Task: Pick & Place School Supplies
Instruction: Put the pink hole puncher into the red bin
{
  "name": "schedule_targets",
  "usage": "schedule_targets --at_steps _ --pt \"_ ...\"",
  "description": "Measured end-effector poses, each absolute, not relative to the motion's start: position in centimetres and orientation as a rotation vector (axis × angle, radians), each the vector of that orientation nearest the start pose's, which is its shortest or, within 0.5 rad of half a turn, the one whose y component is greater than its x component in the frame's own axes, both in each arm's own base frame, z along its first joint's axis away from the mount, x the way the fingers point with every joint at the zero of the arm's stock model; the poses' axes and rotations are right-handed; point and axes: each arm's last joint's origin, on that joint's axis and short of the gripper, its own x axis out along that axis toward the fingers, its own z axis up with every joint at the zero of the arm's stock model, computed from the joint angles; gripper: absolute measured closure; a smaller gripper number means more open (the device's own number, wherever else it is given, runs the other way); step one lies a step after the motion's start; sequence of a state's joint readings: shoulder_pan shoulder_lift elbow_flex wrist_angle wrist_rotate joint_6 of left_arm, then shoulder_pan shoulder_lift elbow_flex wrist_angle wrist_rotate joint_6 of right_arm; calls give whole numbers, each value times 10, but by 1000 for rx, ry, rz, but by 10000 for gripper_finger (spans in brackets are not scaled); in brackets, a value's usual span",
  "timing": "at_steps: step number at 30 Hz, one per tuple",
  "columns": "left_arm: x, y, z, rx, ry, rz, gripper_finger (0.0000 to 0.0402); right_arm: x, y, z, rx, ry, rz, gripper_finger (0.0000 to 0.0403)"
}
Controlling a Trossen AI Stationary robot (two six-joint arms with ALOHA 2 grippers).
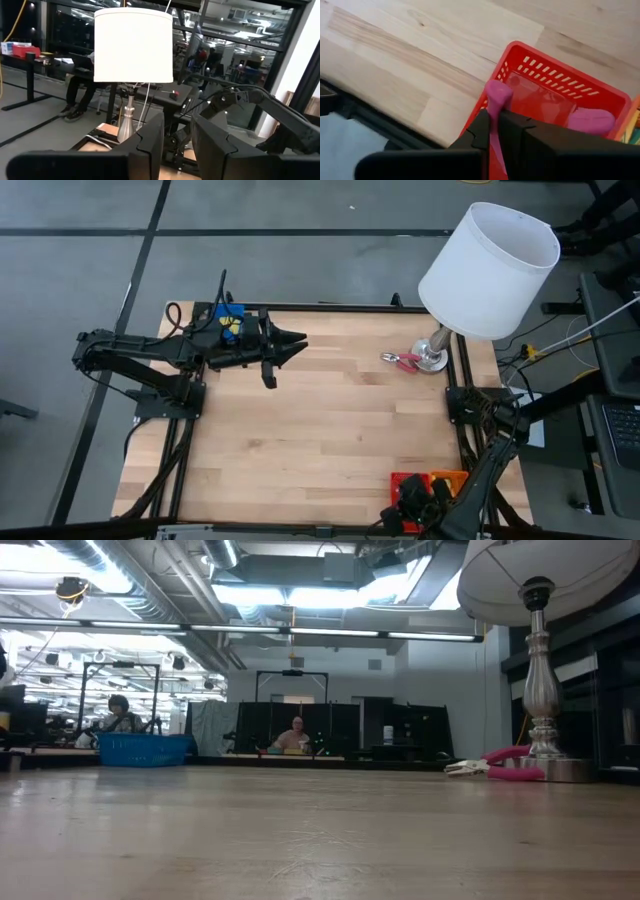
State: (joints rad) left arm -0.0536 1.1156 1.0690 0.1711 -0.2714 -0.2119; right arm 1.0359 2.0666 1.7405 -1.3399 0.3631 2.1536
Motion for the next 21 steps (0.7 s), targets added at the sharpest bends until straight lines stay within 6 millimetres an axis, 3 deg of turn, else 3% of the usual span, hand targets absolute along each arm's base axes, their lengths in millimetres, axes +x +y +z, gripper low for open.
schedule_targets --at_steps 4,11,14,18,21 --pt "247 -5 401 -246 -147 202 308 210 330 213 715 964 -863 368" --pt "246 -9 401 -260 -147 186 308 216 323 216 683 963 -870 235" --pt "246 -13 401 -261 -145 173 310 215 323 218 687 954 -865 207" --pt "244 -16 401 -239 -139 211 311 220 311 241 722 788 -837 203" --pt "241 -18 395 -196 -62 267 311 226 293 271 737 554 -782 214"
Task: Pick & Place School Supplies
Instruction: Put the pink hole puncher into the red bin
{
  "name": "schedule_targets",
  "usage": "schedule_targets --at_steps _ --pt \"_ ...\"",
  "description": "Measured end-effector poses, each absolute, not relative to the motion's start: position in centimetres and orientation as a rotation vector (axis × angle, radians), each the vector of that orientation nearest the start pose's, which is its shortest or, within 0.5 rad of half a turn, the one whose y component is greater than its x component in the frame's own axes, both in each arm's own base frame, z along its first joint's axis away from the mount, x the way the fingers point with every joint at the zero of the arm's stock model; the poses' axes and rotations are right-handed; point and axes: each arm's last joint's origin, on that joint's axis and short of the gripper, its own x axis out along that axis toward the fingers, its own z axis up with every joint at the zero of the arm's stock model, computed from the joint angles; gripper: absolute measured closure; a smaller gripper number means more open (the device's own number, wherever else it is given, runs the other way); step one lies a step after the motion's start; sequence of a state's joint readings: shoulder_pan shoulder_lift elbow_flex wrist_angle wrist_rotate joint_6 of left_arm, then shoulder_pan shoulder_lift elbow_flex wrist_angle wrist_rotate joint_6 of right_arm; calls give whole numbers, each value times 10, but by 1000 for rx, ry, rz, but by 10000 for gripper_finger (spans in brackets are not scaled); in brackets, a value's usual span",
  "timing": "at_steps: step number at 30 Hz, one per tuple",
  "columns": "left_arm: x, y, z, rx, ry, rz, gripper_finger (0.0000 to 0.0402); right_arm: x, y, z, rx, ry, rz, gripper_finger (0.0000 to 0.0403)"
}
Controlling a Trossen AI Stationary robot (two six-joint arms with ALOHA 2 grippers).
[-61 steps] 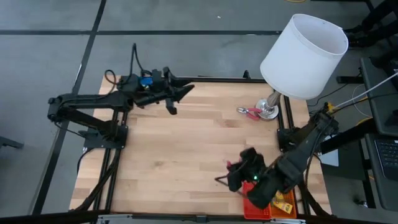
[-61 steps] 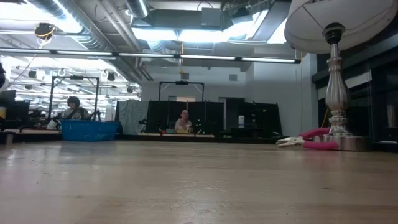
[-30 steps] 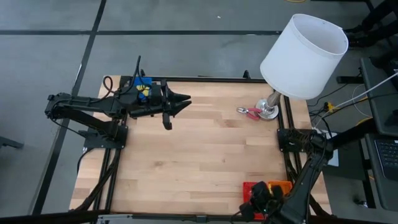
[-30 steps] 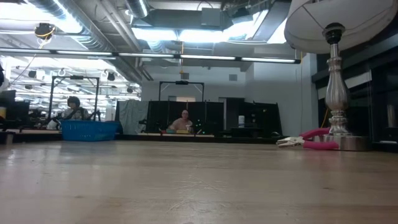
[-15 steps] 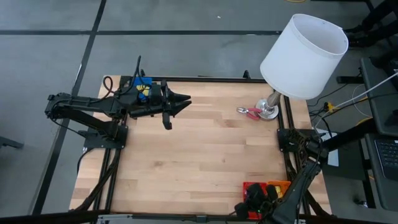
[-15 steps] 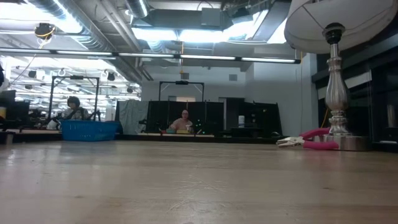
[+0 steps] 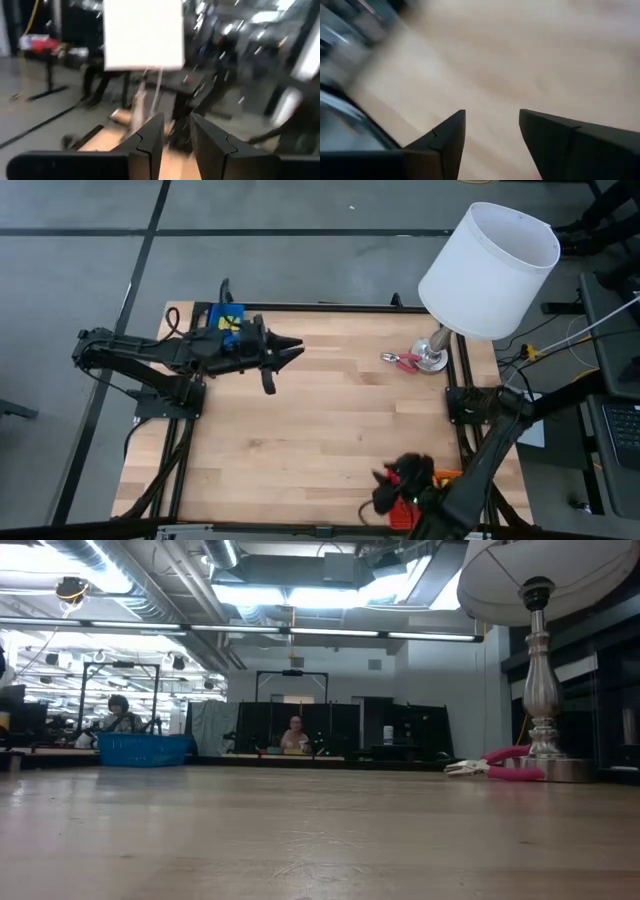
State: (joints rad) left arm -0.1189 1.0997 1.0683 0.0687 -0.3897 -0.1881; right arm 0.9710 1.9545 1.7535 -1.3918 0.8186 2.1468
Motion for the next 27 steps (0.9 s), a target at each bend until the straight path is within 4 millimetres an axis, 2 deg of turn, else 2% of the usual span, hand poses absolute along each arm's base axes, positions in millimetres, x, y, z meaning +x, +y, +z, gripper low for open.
schedule_targets --at_steps 3,5,8,12,15,19,24,27 --pt "240 -19 377 -192 112 309 308 222 271 310 730 270 -705 229" --pt "240 -20 362 -213 242 318 304 215 257 333 705 141 -667 239" --pt "251 -18 336 -263 435 306 294 200 236 359 682 98 -649 250" --pt "288 -11 306 -315 538 175 274 183 212 384 626 132 -632 255" --pt "323 -3 285 -273 565 101 257 174 200 396 606 177 -620 255" --pt "364 14 273 -72 582 83 240 168 193 402 612 221 -608 255" --pt "408 57 265 -119 596 -5 235 164 195 402 652 235 -596 255" --pt "422 85 260 -146 588 -33 236 162 198 402 701 210 -585 255"
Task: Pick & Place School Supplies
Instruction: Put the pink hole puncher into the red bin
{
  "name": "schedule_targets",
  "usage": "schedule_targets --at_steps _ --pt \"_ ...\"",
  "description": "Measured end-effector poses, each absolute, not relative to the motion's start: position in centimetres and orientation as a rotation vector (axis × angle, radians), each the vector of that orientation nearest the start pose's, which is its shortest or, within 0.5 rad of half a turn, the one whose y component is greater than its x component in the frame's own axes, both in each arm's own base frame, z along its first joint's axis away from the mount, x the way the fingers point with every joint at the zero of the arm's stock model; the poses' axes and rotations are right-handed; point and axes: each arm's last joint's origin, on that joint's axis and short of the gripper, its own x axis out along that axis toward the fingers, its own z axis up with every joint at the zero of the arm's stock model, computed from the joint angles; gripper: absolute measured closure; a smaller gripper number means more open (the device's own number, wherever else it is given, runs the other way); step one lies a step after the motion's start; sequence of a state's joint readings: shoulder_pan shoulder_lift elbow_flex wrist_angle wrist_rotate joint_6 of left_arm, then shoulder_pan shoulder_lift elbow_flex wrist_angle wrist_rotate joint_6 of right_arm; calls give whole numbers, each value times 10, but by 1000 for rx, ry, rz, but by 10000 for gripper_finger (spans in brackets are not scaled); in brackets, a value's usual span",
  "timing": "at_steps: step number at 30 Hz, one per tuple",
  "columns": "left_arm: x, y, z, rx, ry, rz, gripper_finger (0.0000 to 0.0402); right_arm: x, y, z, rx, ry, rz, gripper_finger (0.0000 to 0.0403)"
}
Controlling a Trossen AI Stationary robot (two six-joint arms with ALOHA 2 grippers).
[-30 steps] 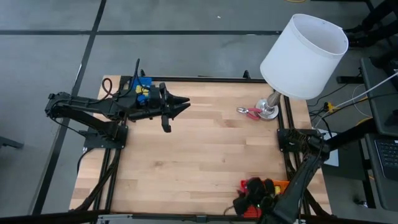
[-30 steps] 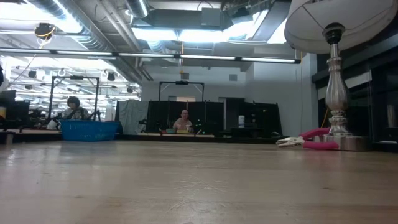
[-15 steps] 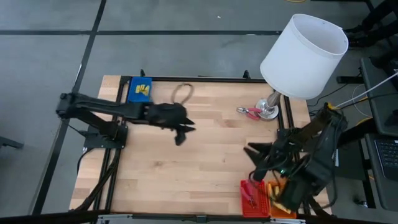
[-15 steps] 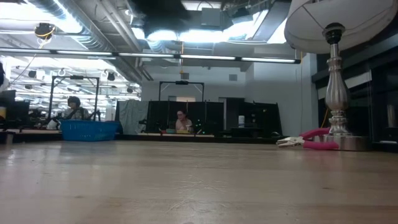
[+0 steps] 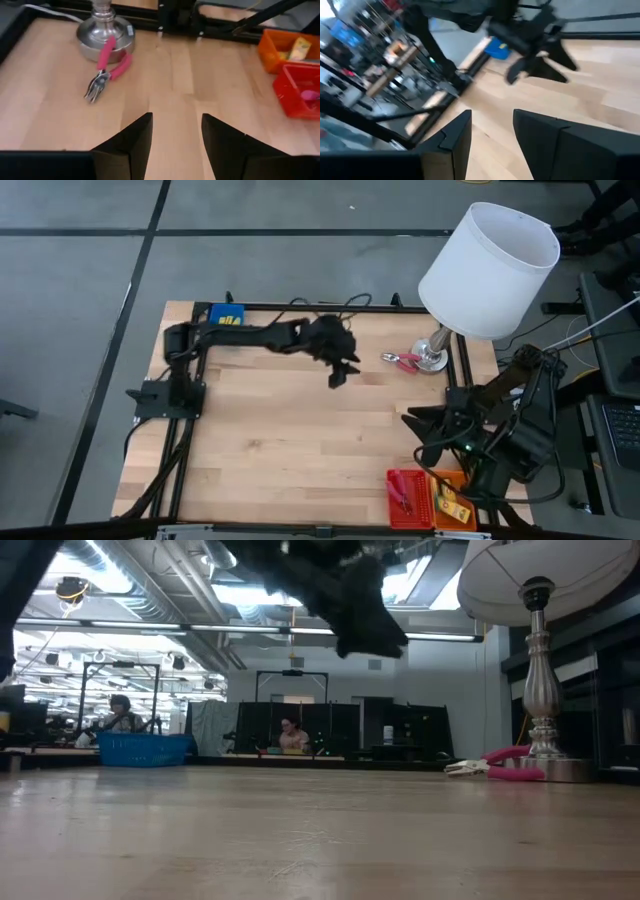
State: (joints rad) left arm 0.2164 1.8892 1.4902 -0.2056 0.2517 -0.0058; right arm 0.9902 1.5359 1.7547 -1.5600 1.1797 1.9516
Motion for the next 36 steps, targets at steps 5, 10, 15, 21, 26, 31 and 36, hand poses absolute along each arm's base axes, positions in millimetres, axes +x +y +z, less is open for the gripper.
schedule_targets --at_steps 5,10,15,21,26,31,36 --pt "438 133 245 -249 560 -154 226 155 206 406 742 88 -537 255" --pt "438 165 227 -309 580 -152 217 155 207 403 802 168 -547 255" --pt "420 169 235 -306 664 -177 217 175 198 392 776 439 -645 255" --pt "379 139 283 -94 853 -113 217 210 175 376 537 690 -723 255" --pt "340 108 335 1 883 -49 218 233 138 351 321 899 -778 264" --pt "296 79 387 0 787 35 219 239 90 319 304 1144 -827 276" --pt "258 44 424 12 675 97 219 244 49 287 439 1287 -612 285"
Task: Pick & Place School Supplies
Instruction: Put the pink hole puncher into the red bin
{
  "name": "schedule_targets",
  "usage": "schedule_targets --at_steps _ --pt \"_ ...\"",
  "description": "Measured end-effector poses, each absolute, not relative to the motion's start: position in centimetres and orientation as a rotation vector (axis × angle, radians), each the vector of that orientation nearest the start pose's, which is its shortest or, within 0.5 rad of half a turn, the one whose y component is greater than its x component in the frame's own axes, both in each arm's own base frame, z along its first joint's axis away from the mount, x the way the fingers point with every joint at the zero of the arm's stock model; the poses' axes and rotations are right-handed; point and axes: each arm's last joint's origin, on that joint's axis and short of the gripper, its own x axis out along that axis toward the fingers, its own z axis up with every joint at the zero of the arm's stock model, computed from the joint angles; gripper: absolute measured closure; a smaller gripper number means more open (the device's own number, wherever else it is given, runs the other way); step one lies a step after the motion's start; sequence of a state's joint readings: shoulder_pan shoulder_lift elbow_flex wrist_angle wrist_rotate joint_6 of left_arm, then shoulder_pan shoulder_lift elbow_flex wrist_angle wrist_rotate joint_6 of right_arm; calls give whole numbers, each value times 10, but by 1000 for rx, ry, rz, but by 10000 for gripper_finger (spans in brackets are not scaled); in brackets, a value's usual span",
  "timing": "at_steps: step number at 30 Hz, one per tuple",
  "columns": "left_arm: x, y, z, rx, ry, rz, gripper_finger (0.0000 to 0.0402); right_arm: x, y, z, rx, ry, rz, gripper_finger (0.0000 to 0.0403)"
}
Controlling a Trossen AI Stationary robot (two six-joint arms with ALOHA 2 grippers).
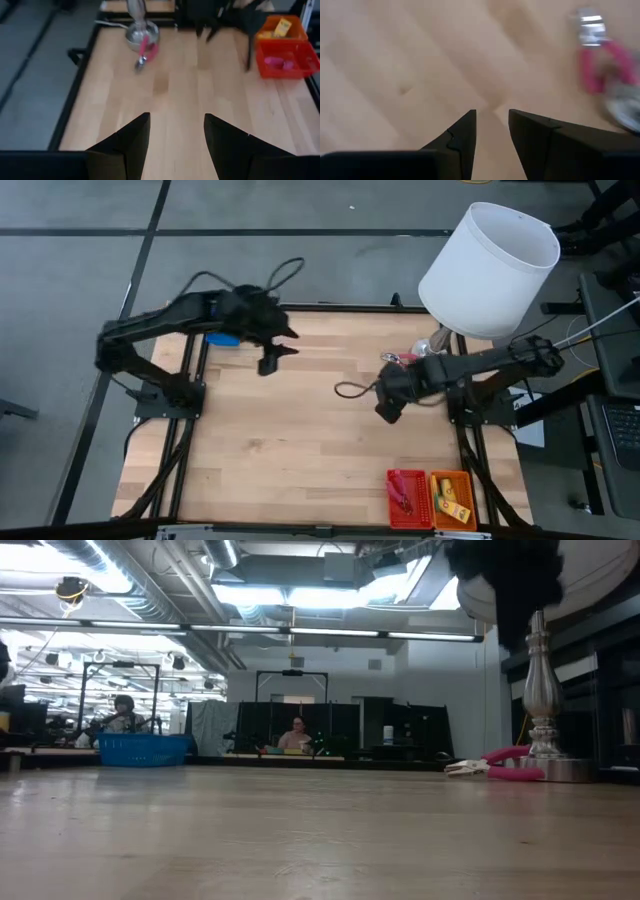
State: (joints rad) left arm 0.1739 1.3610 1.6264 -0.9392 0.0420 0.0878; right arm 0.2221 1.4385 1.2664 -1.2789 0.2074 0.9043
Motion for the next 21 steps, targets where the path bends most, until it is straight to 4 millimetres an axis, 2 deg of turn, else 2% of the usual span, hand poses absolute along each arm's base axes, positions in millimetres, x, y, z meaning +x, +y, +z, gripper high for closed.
schedule_targets --at_steps 2,5,10,12,17,21 --pt "247 31 432 23 642 122 219 247 35 274 463 1341 -513 290" --pt "237 13 440 28 609 153 219 250 18 262 407 1452 -404 300" --pt "233 -10 442 7 583 201 219 265 5 246 180 1627 -204 313" --pt "232 -19 442 -5 577 208 219 269 1 238 58 1758 -147 314" --pt "230 -38 442 -15 556 243 219 279 -14 215 -177 2039 -106 314" --pt "227 -49 442 -19 534 275 219 286 -29 200 -194 2111 -140 314"
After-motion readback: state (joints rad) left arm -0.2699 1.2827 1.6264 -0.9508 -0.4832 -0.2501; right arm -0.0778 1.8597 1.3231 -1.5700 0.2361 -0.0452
